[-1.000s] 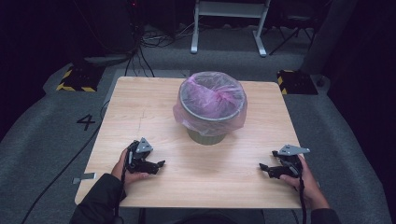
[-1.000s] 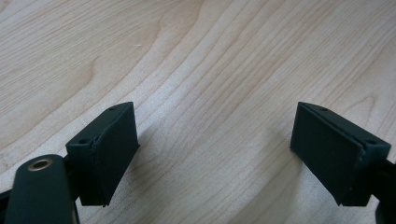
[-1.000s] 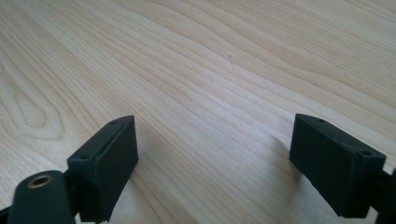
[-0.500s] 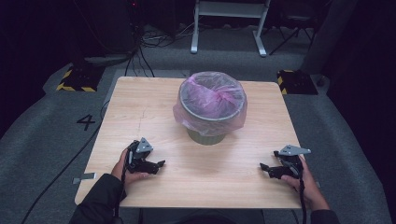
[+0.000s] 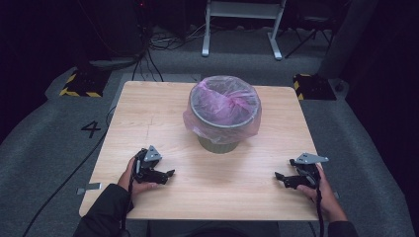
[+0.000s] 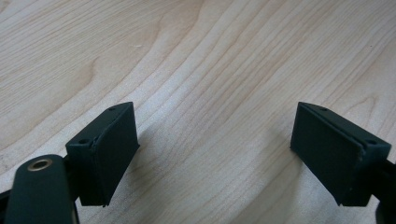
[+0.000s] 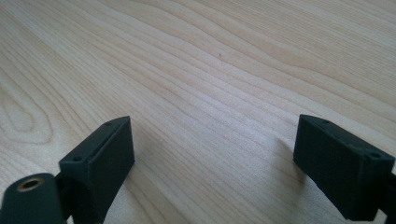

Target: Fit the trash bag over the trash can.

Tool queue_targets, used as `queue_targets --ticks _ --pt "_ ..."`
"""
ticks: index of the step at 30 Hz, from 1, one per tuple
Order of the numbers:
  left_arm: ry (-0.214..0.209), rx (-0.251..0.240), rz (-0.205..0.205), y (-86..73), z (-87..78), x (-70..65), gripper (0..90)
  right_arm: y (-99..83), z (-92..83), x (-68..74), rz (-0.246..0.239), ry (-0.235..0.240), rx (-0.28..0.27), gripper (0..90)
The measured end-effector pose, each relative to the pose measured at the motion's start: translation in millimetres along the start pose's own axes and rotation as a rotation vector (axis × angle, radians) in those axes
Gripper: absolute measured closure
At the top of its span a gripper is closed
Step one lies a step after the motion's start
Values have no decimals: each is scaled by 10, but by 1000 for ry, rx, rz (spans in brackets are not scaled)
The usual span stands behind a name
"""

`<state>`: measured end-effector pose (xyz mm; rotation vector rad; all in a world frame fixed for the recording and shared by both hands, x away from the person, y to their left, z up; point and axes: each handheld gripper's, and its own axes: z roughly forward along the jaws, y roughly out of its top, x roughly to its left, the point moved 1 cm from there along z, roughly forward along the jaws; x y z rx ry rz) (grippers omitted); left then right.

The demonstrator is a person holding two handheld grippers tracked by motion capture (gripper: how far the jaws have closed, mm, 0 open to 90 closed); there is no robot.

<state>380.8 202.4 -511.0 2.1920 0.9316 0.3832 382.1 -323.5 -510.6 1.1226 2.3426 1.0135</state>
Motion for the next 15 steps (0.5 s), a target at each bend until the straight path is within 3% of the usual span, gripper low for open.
queue_targets --ticks 15 --pt "-2 3 2 4 2 4 146 1 1 -7 -1 2 -1 123"
